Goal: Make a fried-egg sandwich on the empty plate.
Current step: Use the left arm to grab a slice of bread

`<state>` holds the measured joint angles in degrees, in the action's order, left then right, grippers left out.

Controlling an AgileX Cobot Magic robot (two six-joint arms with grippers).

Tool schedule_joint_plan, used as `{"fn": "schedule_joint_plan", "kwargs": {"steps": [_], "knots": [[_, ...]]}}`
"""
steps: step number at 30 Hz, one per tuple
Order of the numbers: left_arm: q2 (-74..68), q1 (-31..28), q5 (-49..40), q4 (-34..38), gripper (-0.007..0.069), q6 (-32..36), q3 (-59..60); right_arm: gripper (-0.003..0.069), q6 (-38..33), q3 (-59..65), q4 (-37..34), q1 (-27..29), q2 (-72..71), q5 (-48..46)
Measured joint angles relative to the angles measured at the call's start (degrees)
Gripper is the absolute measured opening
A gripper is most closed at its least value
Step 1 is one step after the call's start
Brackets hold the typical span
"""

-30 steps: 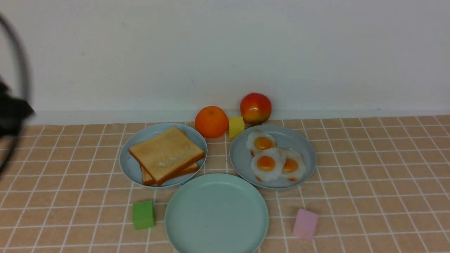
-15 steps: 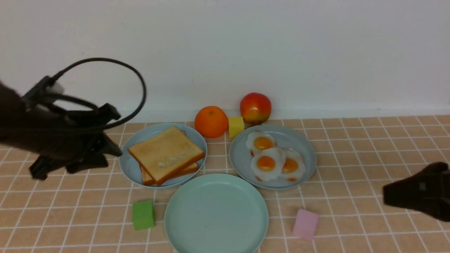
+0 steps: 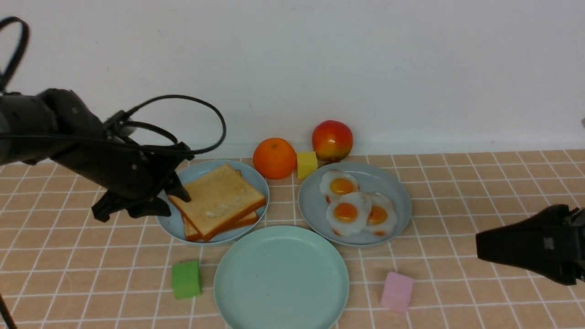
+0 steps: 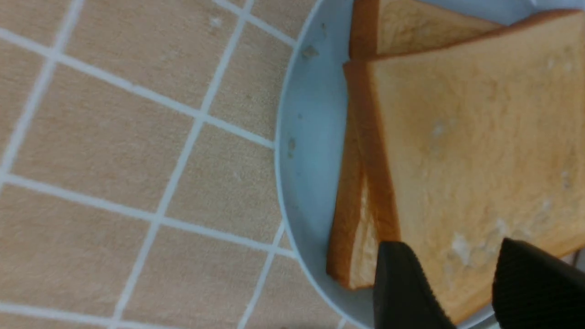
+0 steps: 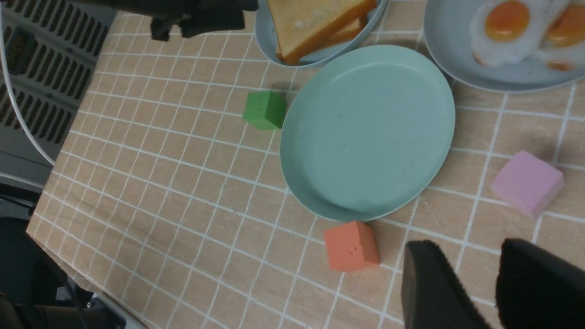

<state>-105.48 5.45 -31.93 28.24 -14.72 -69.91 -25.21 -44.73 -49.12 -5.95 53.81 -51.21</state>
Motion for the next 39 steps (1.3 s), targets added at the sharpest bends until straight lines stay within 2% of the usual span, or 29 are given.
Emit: {"fn": "schedule_joint_plan", "kwargs": {"steps": [5,22,27,32,34,36,39], "knots": [[-0.8,2.2,2.3,-0.1,0.0309,-0.3,-0.2,0.0239,0.0,0.0,0.2,0.0,0.0,0.1],[-5.9,2.4,3.5,0.4,0.0302,-2.0,-0.4,0.0239,-0.1,0.0,0.5,0.0,0.0,0.5],[-6.0,2.4,3.5,0.6,0.0249,-2.0,-0.5,0.0239,-0.1,0.0,0.5,0.0,0.0,0.5],[-6.0,2.4,3.5,0.7,0.0138,-2.0,-0.5,0.0239,-0.1,0.0,0.5,0.0,0.0,0.5],[-6.0,2.4,3.5,0.7,0.0116,-2.0,-0.5,0.0239,-0.1,0.0,0.5,0.0,0.0,0.5],[-6.0,2.4,3.5,0.7,0.0055,-2.0,-0.5,0.0239,-0.1,0.0,0.5,0.0,0.0,0.5],[-5.4,2.4,3.2,0.4,0.0012,-2.0,-0.5,0.0239,-0.1,0.0,0.5,0.0,0.0,0.5]]}}
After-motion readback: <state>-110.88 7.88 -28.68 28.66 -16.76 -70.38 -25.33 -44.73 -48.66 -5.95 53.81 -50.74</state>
